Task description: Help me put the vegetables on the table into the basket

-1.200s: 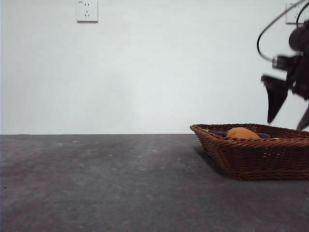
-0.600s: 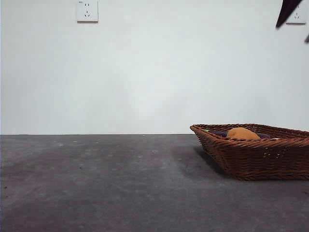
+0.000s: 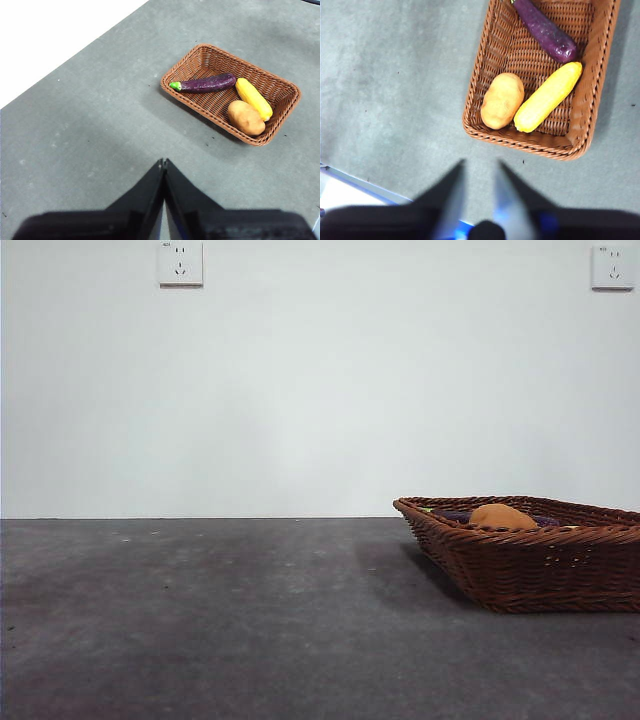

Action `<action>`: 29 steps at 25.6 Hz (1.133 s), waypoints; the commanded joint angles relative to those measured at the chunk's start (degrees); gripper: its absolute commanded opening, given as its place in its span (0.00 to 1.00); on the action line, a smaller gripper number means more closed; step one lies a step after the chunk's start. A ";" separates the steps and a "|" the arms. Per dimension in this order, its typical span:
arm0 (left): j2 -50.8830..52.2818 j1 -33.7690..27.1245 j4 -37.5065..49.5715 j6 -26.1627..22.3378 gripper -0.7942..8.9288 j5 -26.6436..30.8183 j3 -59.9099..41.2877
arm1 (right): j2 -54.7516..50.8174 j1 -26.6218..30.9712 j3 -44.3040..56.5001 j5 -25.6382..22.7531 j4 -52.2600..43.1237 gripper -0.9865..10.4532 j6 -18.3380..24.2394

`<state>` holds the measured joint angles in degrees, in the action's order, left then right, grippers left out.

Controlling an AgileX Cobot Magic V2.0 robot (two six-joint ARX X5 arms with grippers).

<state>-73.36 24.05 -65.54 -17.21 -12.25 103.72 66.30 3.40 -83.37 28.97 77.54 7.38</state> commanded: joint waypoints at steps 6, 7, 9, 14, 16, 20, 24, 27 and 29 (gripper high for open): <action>0.17 -0.15 -0.02 0.70 0.07 0.31 -0.02 | -1.70 -0.11 -0.04 0.20 1.25 0.08 0.81; 0.17 -0.15 0.00 0.70 0.08 0.31 -0.02 | -1.68 -0.11 -0.04 0.17 1.25 0.08 0.31; 0.17 -0.15 0.07 0.68 0.08 0.31 -0.02 | -1.68 -0.11 -0.04 0.13 1.25 0.08 0.22; 0.17 -0.15 0.46 0.68 0.08 0.31 -0.02 | -1.66 -0.11 -0.04 -0.04 1.22 0.09 0.22; 0.17 -0.15 0.48 0.68 0.08 0.31 -0.02 | -1.66 -0.11 -0.04 -0.04 1.22 0.09 0.24; 0.17 -0.15 0.46 0.68 0.08 0.31 -0.02 | -1.64 -0.09 -0.04 -0.04 1.22 0.09 0.24; 0.17 -0.15 0.50 0.68 0.08 0.31 -0.02 | -1.64 -0.09 -0.04 -0.04 1.22 0.09 0.26; 0.17 -0.15 0.46 0.68 0.08 0.31 -0.02 | -1.64 -0.09 -0.04 -0.48 1.22 0.09 0.31; 0.17 -0.15 0.46 0.68 0.08 0.31 -0.02 | -1.64 -0.09 -0.04 -2.03 1.22 0.09 0.35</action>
<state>-73.36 24.05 -65.47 -17.21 -12.10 103.72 64.64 3.38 -83.37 26.98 77.54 7.49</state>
